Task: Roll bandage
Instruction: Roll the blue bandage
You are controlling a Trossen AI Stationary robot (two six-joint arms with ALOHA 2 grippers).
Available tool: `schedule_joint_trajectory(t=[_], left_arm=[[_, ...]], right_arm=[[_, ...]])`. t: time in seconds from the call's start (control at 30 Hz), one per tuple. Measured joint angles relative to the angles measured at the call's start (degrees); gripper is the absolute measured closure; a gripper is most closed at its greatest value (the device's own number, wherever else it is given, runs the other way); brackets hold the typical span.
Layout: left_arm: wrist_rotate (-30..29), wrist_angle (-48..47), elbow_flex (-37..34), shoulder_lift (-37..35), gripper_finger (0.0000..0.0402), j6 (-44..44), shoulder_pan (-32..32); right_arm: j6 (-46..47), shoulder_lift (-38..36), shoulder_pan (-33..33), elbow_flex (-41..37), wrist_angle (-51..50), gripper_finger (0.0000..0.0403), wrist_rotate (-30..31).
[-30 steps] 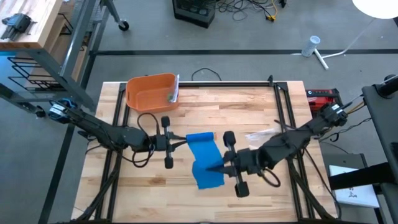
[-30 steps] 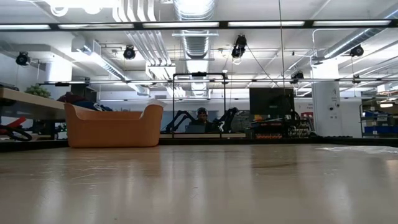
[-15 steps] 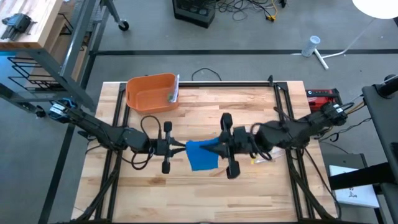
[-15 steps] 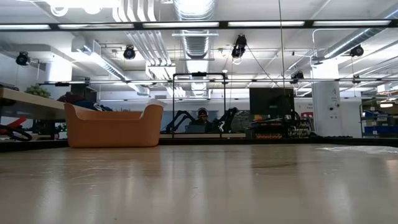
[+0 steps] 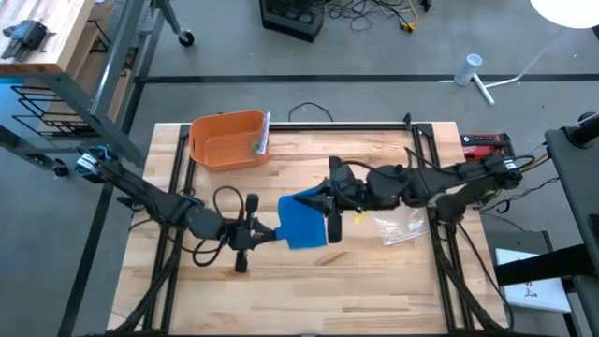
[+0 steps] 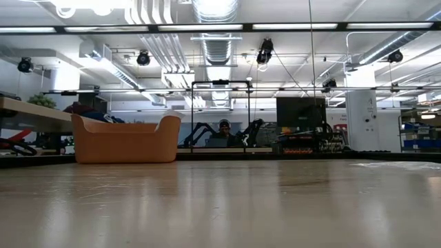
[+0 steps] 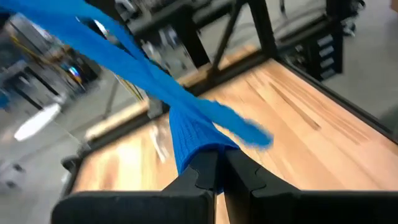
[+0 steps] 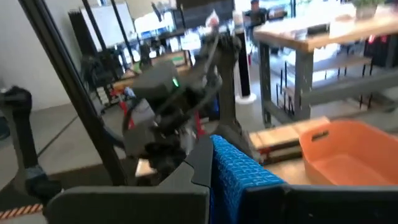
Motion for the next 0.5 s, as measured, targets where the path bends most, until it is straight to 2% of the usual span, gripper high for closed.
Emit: schedule_joint_trajectory(t=[0.1, 0.23, 0.5], left_arm=[[-0.4, -6.1, 2.3, 0.0, 0.0402, -3.4, -1.2], [-1.7, -7.2, 3.3, 0.8, 0.0402, -4.4, -2.9], [3.4, -11.9, 8.1, 5.4, 0.0401, -5.3, -4.0]], right_arm=[[2.0, 0.0, -1.2, 0.0, -2.0, 0.0403, -3.3], [2.7, 0.1, -2.6, 0.0, -3.2, 0.0403, -5.6], [-1.7, 0.9, -5.7, -0.4, -14.0, 0.0403, -6.7]])
